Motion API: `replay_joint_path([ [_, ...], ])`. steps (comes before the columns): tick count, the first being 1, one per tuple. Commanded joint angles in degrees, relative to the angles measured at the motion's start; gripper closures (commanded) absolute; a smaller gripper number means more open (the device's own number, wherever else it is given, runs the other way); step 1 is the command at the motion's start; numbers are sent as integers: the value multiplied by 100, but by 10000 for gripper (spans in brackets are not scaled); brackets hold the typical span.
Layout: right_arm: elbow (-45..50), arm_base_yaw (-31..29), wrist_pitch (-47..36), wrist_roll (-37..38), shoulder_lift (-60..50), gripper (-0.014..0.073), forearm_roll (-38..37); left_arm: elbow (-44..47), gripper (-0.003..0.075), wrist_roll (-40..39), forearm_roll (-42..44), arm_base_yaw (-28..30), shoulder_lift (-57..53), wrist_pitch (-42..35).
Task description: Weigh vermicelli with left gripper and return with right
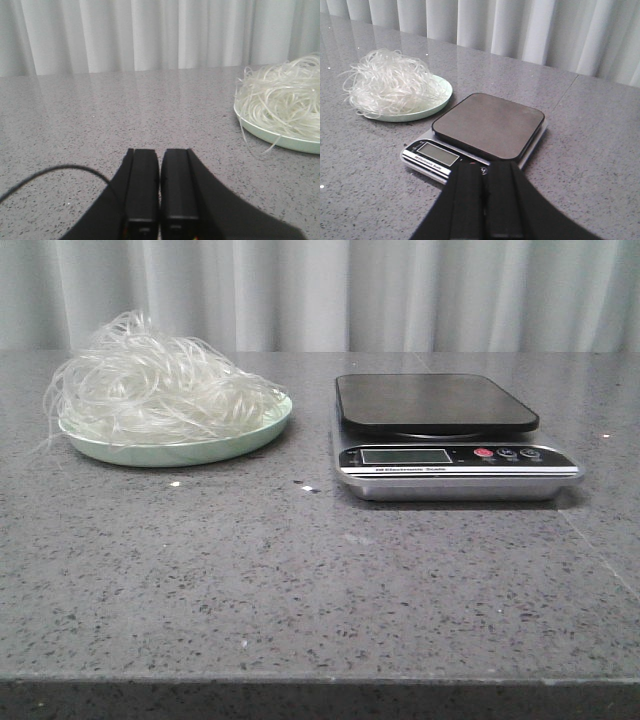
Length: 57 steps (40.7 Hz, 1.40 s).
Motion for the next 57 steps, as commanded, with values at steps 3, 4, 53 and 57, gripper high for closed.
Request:
replay_joint_path([
  [3,-109,-385,-572,-27,43,444,-280,52,583,-7,-53,0,-115,-416],
  [4,-88,-482,-614,-27,43,444,-280,52,583,-7,-53,0,-115,-416],
  [53,1789,-2884,-891,2561,-1599,444,-1650,52,583,-7,-53,0,-107,-416],
  [57,1789,-2884,-891,2561,-1599,444,-1650,52,583,-7,-53,0,-107,-416],
])
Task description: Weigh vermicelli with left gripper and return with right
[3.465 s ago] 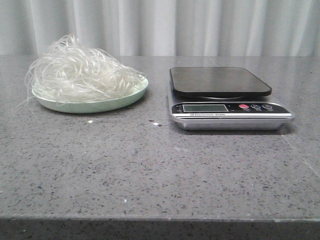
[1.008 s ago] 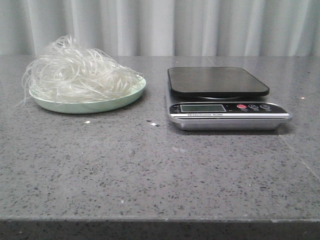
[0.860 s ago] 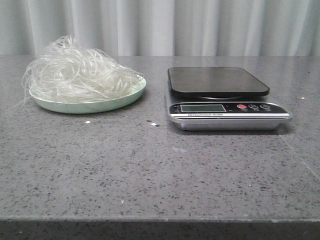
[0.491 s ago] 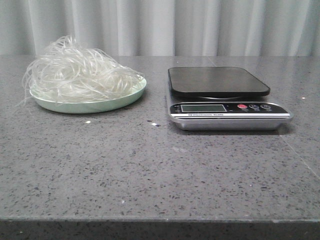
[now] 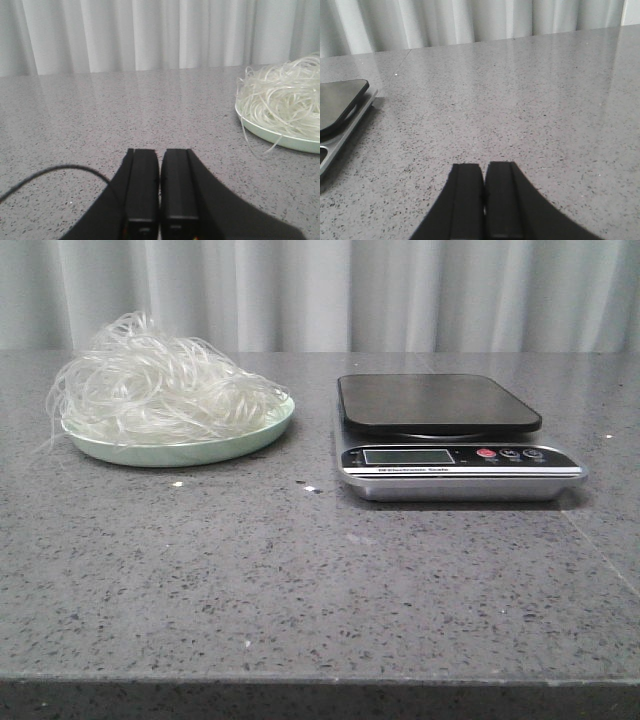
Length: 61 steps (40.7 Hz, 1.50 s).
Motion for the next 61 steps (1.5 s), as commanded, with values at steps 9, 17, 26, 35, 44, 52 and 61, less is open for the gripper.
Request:
replay_joint_path([
  [9,-40,-14,-420,5,-99,444,-66,52,583,-7,-53,0,-107,-416],
  [17,-40,205,-659,-1,-99,444,-75,52,583,-7,-53,0,-107,-416],
  [26,-40,491,-756,-8,-99,444,-206,52,583,-7,-53,0,-107,-416],
  [35,-40,534,-756,-8,-99,444,-229,52,583,-7,-53,0,-107,-416],
  [44,-40,534,-756,-8,-99,444,-229,52,583,-7,-53,0,-107,-416],
  [52,-40,534,-756,-8,-99,444,-229,52,583,-7,-53,0,-107,-416],
  [61,-40,534,-756,-8,-99,444,-229,52,583,-7,-53,0,-107,-416],
])
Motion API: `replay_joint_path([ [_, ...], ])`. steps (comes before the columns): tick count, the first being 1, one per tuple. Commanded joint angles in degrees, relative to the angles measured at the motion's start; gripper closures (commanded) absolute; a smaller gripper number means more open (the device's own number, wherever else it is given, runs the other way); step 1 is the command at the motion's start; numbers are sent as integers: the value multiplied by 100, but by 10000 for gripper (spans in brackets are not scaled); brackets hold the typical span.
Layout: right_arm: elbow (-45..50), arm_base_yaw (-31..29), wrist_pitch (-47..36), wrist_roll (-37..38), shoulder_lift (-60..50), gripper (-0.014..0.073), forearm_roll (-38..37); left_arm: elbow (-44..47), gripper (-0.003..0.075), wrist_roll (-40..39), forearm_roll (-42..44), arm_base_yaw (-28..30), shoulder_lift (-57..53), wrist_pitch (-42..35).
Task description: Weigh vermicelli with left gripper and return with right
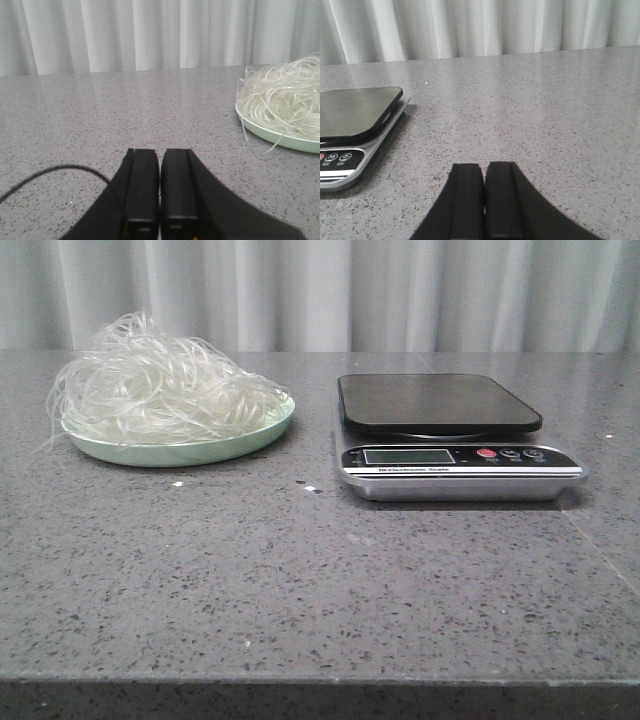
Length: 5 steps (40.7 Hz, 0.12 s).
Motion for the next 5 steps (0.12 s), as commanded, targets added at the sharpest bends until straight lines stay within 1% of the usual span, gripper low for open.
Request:
replay_joint_path([
  [1,-40,11,-484,-17,-99,444,-108,52,583,-7,-53,0,-107,-416],
  [5,-40,11,-484,-17,-99,444,-108,52,583,-7,-53,0,-107,-416],
])
